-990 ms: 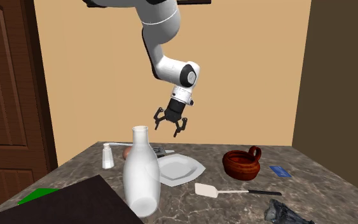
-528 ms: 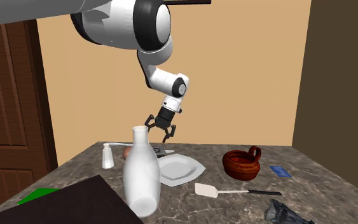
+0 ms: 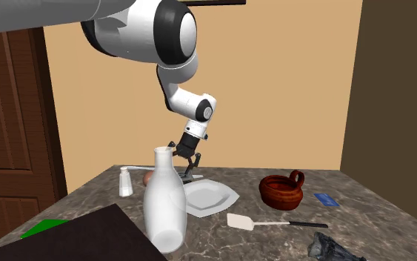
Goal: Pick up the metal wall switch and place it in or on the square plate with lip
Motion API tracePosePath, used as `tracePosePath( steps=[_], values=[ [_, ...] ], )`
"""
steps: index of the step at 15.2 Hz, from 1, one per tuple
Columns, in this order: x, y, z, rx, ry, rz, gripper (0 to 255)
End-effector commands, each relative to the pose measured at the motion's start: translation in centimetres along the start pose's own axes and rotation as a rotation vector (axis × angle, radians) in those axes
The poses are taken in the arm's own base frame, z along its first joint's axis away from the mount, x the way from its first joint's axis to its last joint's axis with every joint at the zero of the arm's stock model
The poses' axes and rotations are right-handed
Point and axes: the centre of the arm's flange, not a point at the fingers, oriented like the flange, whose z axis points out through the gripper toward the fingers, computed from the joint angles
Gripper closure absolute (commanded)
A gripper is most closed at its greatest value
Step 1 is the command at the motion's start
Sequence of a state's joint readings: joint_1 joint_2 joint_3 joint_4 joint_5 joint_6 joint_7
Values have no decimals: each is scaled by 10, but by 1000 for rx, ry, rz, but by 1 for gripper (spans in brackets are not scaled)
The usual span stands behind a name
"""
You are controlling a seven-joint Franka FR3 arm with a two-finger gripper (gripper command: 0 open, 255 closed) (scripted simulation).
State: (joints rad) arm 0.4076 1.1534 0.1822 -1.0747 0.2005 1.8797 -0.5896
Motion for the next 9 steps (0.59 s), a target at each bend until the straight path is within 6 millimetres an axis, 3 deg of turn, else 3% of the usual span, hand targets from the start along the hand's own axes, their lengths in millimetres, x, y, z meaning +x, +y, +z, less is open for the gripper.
tracePosePath(
  steps=[1, 6, 7, 9],
  values=[
    [0, 0, 2, 0, 0, 0, 0],
    [0, 0, 2, 0, 0, 0, 0],
    [0, 0, 2, 0, 0, 0, 255],
    [0, 0, 1, 0, 0, 0, 255]
  ],
)
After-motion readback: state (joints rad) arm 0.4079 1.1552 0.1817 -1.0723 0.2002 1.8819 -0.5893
